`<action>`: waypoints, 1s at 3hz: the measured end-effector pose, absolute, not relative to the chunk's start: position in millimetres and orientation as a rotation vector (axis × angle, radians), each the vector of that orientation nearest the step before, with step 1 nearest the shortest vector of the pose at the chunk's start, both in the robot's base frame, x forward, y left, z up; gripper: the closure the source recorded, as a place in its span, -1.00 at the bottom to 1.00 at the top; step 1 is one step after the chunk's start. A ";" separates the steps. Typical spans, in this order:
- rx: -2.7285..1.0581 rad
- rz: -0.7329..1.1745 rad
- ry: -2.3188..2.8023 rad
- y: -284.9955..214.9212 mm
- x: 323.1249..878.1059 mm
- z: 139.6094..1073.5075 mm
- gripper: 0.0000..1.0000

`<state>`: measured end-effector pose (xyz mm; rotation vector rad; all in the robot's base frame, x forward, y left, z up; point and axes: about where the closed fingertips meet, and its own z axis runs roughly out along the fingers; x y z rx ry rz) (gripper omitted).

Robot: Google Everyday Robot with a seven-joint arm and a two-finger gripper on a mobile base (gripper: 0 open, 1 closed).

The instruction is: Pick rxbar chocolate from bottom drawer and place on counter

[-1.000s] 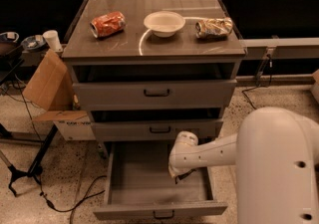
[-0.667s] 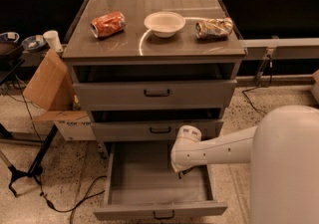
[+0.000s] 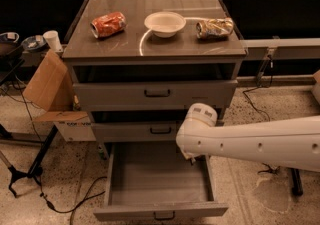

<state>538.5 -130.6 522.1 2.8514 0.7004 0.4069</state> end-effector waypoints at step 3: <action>2.758 0.494 0.706 -126.1 552.0 636.6 1.00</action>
Offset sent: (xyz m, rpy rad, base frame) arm 0.0034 -0.0001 0.0737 -0.0418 -0.0335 0.0018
